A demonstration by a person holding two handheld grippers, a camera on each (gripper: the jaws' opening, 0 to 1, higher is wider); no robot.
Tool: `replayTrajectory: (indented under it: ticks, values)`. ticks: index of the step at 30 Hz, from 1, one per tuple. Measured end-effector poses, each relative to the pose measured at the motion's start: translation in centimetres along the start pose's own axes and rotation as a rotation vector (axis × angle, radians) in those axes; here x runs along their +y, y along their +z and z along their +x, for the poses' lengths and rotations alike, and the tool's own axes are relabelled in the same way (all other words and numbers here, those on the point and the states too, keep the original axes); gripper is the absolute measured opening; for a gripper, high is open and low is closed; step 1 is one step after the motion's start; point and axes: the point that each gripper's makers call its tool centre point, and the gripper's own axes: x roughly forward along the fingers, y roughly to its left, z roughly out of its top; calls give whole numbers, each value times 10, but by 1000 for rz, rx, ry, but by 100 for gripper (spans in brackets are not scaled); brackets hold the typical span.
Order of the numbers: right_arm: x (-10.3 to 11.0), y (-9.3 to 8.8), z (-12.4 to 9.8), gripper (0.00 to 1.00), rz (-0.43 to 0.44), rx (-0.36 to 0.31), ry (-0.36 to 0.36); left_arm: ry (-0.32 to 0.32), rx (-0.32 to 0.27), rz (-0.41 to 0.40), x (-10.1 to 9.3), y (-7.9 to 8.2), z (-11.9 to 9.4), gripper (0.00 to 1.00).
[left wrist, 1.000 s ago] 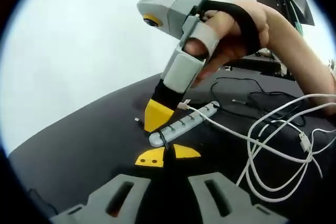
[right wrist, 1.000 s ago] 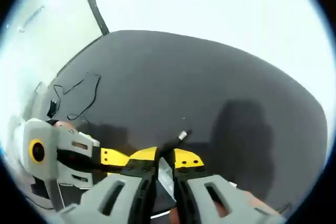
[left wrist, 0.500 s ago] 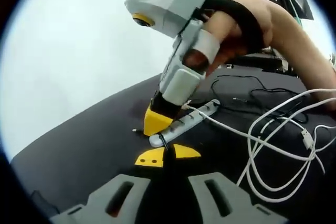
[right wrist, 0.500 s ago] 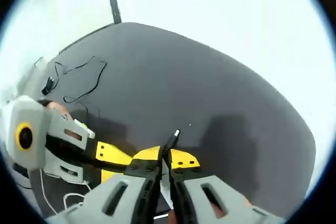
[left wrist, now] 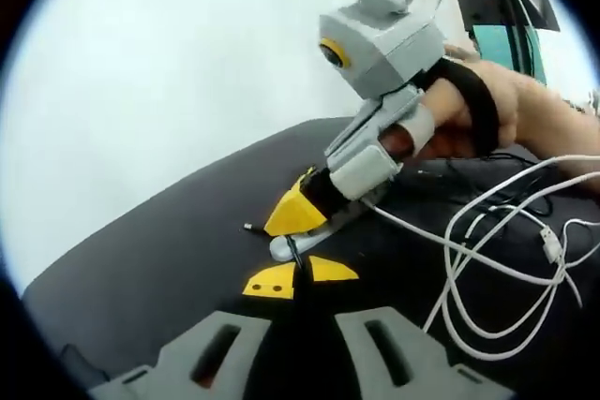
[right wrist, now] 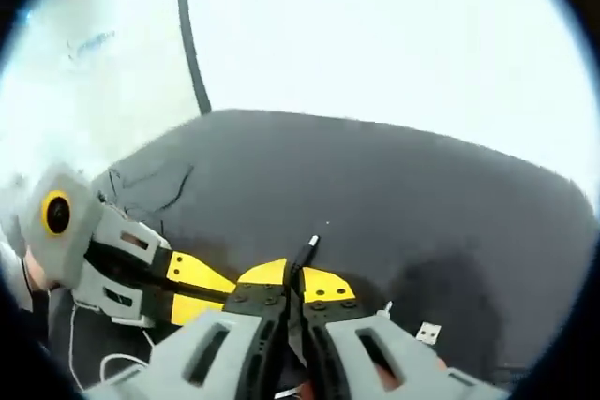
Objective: Grab the wires, straighten them and put them on the rack
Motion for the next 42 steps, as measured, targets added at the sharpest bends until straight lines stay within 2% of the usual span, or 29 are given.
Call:
replayTrajectory:
  ticks: [2,5,6,7,8,10,12,15,17,19,21,26,28,30,32,34,35,37,38,40,42]
  values:
    - [1,0,-1,1,-16,-6,-10,6,1,34,0,1,0,5]
    - [3,0,-2,1,-87,-33,-58,26,2,147,-1,1,0,3]
    - [2,3,-1,0,-168,-35,-77,43,10,202,-1,1,0,3]
    - [2,5,-1,0,-190,-44,-86,60,13,281,-3,3,0,2]
    - [7,2,0,0,-201,-46,-93,93,30,375,-5,3,1,2]
    - [7,1,-2,0,-179,-49,-93,119,53,436,-3,2,1,1]
    - [9,1,-2,0,-215,-61,-93,123,58,469,-3,2,2,1]
    - [7,2,-4,0,-194,-57,-80,138,42,601,-6,6,2,1]
    - [7,1,-6,0,-184,-42,-57,155,65,644,-3,4,0,1]
    - [7,0,-7,0,-197,-37,-40,149,77,779,-10,6,1,1]
    - [8,-1,-6,0,-254,-7,-42,148,84,782,-12,5,3,1]
    - [9,1,-4,0,-329,48,-57,192,196,1081,-18,5,4,1]
    - [10,0,-4,0,-325,61,-50,196,225,1137,-18,3,5,1]
    - [7,0,-5,0,-309,66,-39,183,217,1119,-17,3,2,1]
    - [6,-1,-6,0,-255,51,-16,155,200,1122,-17,3,-2,1]
    - [5,-2,-8,0,-249,38,-8,142,172,1101,-15,3,-1,2]
    - [7,-3,-8,0,-247,34,-8,133,149,1018,-15,2,-3,2]
    - [9,-3,-7,0,-248,29,-8,68,60,838,-18,7,-8,2]
    - [10,-3,-7,0,-250,28,-13,70,21,736,-15,12,-11,3]
    - [10,-3,-7,0,-261,26,-21,83,22,575,-9,12,-11,3]
    - [13,-4,-8,0,-268,22,-22,72,18,482,-7,13,-4,3]
